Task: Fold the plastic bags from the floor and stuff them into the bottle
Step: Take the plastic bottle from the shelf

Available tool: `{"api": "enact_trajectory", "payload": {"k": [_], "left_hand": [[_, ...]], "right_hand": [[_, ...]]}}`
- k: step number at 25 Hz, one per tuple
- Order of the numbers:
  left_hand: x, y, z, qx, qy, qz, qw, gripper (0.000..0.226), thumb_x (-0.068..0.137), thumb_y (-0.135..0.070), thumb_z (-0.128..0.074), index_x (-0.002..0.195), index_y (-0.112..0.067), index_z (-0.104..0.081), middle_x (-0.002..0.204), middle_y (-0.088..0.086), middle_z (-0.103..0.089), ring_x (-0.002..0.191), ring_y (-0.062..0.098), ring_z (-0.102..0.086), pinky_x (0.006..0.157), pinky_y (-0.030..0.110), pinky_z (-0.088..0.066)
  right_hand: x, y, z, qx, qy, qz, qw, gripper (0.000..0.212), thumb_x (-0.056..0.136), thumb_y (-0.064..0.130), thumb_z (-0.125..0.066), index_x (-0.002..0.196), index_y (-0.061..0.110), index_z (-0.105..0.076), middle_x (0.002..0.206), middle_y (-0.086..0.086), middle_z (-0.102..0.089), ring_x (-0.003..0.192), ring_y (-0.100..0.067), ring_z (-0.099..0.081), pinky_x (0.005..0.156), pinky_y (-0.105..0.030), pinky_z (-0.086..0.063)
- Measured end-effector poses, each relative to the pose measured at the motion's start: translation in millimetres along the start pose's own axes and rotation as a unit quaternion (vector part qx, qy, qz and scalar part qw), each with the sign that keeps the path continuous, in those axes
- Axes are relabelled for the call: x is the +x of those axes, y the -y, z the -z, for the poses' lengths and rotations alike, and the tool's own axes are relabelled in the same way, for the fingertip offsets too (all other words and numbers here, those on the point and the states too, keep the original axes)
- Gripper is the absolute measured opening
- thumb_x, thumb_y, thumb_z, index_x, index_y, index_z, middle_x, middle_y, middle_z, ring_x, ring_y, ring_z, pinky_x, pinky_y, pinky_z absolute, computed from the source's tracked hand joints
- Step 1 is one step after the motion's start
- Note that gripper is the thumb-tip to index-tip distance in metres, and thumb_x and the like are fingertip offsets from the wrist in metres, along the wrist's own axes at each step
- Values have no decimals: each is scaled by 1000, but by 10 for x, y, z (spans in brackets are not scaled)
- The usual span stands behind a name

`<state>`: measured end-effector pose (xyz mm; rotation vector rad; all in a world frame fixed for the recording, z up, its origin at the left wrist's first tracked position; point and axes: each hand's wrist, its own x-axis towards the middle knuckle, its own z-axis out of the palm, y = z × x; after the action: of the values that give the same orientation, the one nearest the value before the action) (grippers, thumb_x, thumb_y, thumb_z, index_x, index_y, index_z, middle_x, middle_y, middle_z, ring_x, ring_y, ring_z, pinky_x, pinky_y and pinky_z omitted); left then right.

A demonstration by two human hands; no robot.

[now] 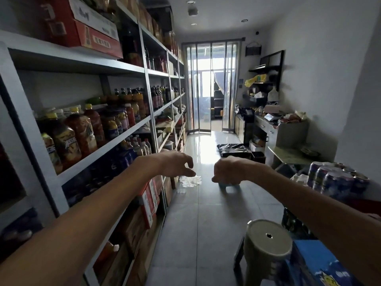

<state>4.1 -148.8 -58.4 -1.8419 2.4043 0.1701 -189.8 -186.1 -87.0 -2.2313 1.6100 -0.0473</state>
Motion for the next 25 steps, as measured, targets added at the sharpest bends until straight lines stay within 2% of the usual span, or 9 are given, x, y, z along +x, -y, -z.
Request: {"api": "enact_trajectory", "payload": {"k": [3, 6, 11, 16, 19, 23, 25], "left_hand": [[705, 457, -84, -17, -1, -11, 1000, 46, 98, -52, -53, 135, -26, -55, 126, 4, -57, 111, 23, -59, 98, 40, -47], [1408, 915, -19, -47, 28, -31, 998, 43, 97, -49, -56, 131, -23, -58, 121, 7, -60, 106, 25, -62, 94, 38, -51], [2565, 1500, 269, -34, 24, -41, 998, 43, 99, -46, -53, 134, -20, -54, 114, 2, -61, 100, 21, -59, 83, 30, -49], [3835, 1976, 194, -52, 31, -46, 997, 42, 97, -49, -57, 129, -22, -57, 117, 8, -65, 102, 27, -64, 95, 40, -52], [4762, 2230, 92, -20, 47, -44, 998, 43, 98, -47, -55, 132, -21, -56, 121, 4, -63, 103, 22, -60, 93, 34, -49], [6016, 2520, 191, -13, 72, -18, 997, 42, 98, -47, -55, 131, -21, -57, 106, 0, -55, 94, 18, -53, 80, 29, -41], [6612, 2707, 304, -56, 67, -14, 996, 40, 97, -45, -58, 128, -19, -58, 107, 1, -60, 96, 21, -58, 88, 33, -48]], "right_hand": [[752, -4, -9, -22, 37, 36, 998, 30, 96, 28, -62, 106, 1, -67, 83, -9, -63, 58, -17, -52, 55, -25, -43], [1481, 45, 161, -34, 71, 43, 996, 31, 97, 28, -61, 108, -1, -67, 74, -6, -62, 51, -16, -51, 55, -24, -47], [2694, -5, 530, -48, 32, 30, 998, 28, 98, 26, -60, 108, 2, -68, 56, 2, -59, 45, -13, -51, 48, -20, -44], [3945, -296, 707, -100, 51, 6, 994, 32, 98, 30, -57, 111, 4, -70, 77, -6, -66, 55, -16, -55, 49, -22, -44], [4955, -642, 738, -104, 50, 20, 993, 32, 97, 33, -59, 110, 6, -71, 99, -13, -74, 69, -20, -63, 56, -23, -50], [6263, -1019, 960, -125, 81, 37, 988, 33, 96, 33, -57, 108, 5, -71, 101, -16, -74, 73, -25, -66, 62, -24, -50], [6855, -1131, 1182, -122, 78, 50, 988, 32, 96, 33, -58, 108, 6, -71, 100, -16, -74, 78, -28, -70, 62, -25, -50]]}}
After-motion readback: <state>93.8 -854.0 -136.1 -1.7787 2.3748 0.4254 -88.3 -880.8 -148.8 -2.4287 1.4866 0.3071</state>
